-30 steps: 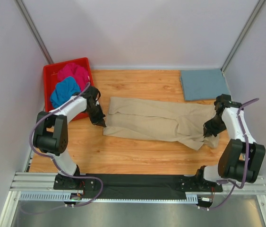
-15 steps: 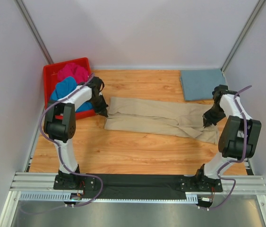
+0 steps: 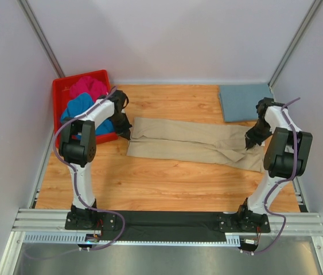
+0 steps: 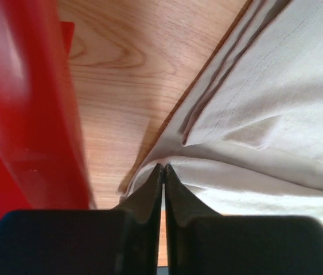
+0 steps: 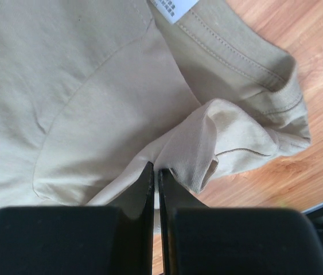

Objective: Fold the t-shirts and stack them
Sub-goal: Fold the tshirt

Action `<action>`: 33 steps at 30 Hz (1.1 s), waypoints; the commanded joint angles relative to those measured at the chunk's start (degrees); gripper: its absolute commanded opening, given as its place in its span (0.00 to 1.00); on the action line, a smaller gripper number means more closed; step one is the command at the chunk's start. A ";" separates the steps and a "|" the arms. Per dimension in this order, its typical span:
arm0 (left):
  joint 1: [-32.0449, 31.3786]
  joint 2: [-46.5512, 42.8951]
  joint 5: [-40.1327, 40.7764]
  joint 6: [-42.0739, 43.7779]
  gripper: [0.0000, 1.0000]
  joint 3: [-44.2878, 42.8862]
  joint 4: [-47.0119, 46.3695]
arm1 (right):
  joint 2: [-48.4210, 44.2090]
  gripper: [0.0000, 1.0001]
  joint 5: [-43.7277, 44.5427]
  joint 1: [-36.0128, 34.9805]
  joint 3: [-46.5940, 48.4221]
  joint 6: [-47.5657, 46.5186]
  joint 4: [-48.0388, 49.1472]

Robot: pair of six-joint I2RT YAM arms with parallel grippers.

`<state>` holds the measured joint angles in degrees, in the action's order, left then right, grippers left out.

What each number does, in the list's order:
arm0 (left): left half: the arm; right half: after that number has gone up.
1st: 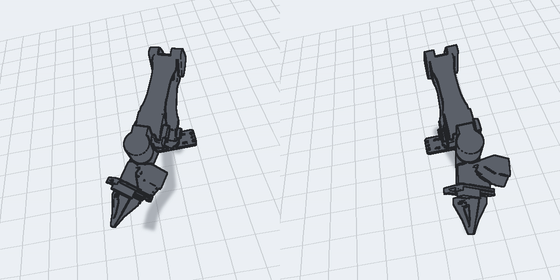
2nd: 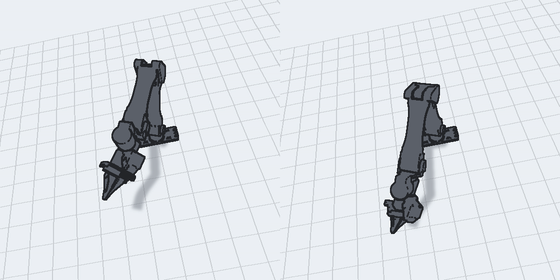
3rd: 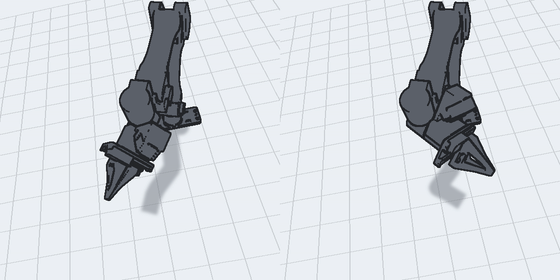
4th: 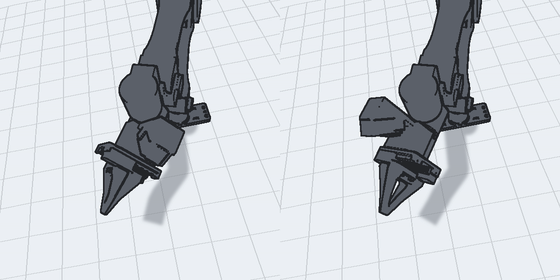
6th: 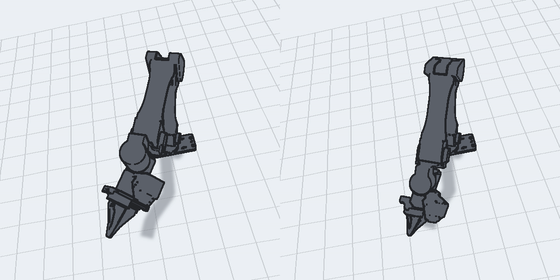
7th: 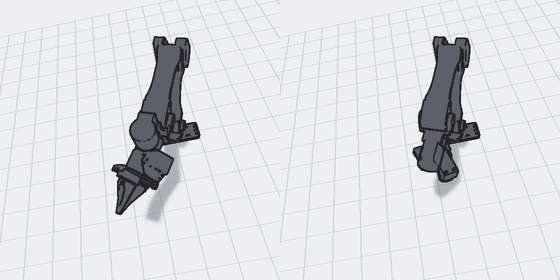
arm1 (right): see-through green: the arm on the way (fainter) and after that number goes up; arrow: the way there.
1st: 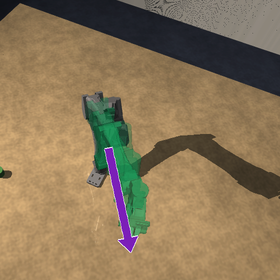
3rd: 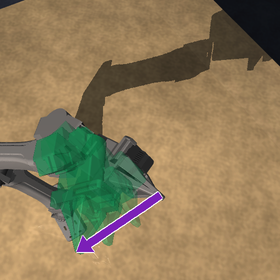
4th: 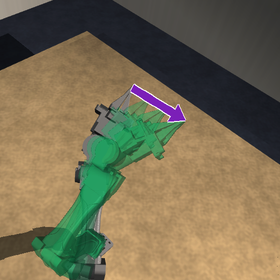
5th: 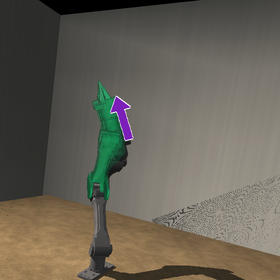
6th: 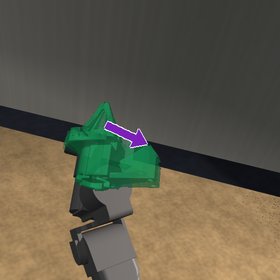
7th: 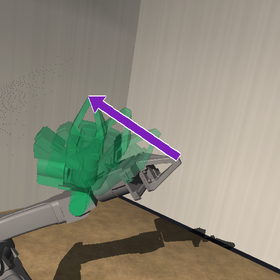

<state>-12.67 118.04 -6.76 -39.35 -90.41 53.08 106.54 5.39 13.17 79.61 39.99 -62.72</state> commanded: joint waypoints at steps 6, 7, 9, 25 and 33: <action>-0.08 -3.85 3.34 2.00 0.34 -2.05 3.26 | 1.74 0.03 -1.25 -0.16 2.30 -0.96 -0.22; -0.25 -5.09 3.34 2.43 0.36 -1.70 2.74 | 1.57 0.03 -1.43 -0.16 2.65 -1.05 0.05; -1.13 -8.42 2.99 3.57 0.44 -1.61 1.51 | 1.74 0.04 -0.99 -0.16 3.70 -0.70 -1.00; -9.74 -13.80 -8.27 8.68 0.45 8.75 -0.87 | -1.32 0.47 -7.50 -0.16 9.52 -1.94 -1.52; -9.83 -11.35 -7.04 10.87 0.45 11.66 -4.13 | -11.17 0.58 -6.18 2.03 -3.49 -4.47 2.77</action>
<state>-22.81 105.45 -14.81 -31.09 -78.81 50.72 99.90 -1.13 13.56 78.43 37.74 -63.13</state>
